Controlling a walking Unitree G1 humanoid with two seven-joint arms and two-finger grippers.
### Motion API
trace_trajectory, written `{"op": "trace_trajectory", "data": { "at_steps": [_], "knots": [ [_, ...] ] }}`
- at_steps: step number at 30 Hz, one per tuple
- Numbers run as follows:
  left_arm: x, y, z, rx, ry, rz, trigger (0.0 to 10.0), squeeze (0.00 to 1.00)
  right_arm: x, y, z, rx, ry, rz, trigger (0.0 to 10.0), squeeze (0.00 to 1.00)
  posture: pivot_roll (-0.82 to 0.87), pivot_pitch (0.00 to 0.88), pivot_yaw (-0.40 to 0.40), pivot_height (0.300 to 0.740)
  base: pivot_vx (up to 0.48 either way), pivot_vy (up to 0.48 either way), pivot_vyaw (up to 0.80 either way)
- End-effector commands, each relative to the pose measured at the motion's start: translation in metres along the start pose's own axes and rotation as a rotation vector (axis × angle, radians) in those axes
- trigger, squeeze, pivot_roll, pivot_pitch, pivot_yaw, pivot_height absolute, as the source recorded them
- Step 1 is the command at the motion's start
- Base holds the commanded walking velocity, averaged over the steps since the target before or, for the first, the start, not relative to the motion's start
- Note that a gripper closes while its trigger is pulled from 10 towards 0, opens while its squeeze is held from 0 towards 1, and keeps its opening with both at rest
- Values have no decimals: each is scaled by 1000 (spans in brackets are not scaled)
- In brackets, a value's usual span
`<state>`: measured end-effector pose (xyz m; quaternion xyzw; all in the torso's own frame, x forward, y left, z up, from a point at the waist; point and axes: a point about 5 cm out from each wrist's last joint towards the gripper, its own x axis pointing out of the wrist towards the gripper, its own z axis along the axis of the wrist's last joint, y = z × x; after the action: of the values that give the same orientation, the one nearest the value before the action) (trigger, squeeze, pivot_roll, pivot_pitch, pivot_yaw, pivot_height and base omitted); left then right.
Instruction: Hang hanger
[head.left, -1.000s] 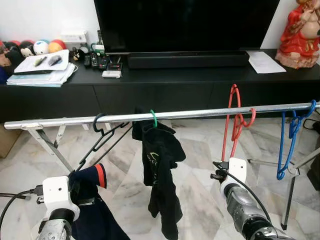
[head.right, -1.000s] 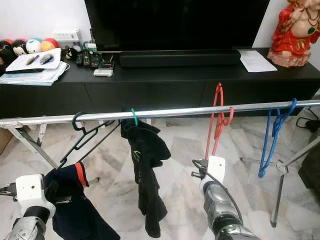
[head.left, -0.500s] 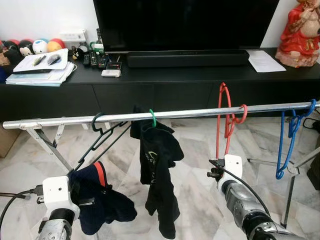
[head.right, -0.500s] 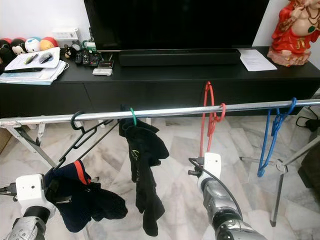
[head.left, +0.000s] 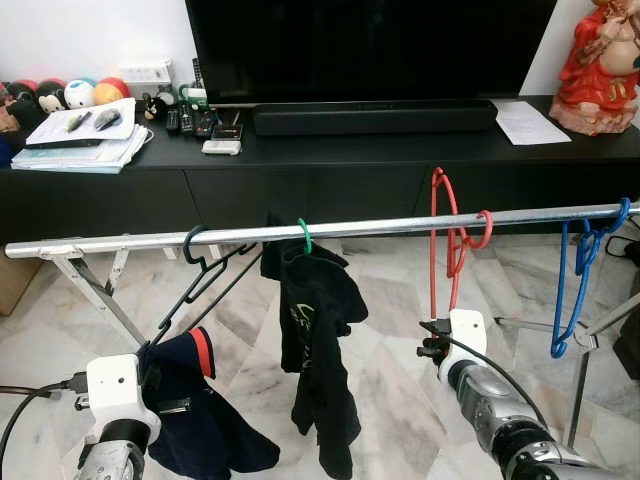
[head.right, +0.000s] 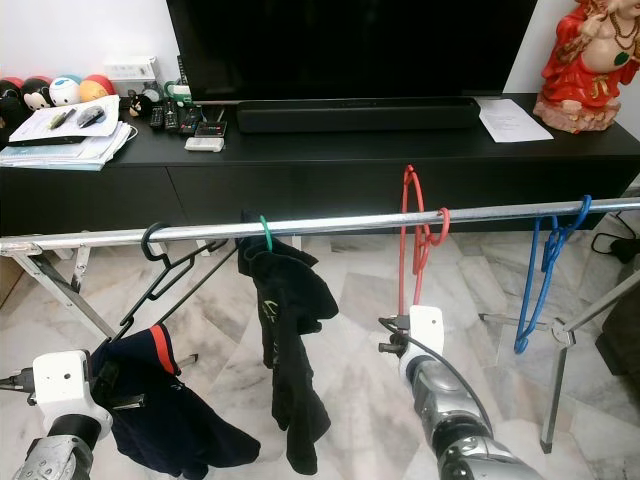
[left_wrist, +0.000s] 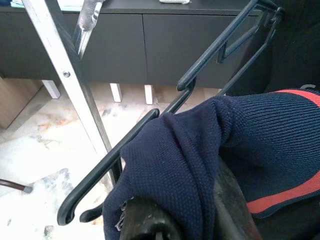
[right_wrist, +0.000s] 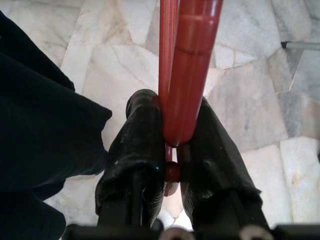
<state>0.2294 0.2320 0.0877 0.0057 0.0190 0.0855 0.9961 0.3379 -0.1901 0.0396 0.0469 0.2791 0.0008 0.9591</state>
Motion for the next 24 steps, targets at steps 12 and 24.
{"op": "trace_trajectory", "data": {
  "at_steps": [12,24],
  "knots": [
    [-2,0,6,0,-20,-15,10000,0,1,8,-4,-73,68,58,10000,0,10,149,4,740,0,0,0],
    [-3,-2,6,-4,-14,-17,10000,0,0,8,-11,-53,91,62,10000,435,9,152,0,740,0,0,0]
  ]
}}
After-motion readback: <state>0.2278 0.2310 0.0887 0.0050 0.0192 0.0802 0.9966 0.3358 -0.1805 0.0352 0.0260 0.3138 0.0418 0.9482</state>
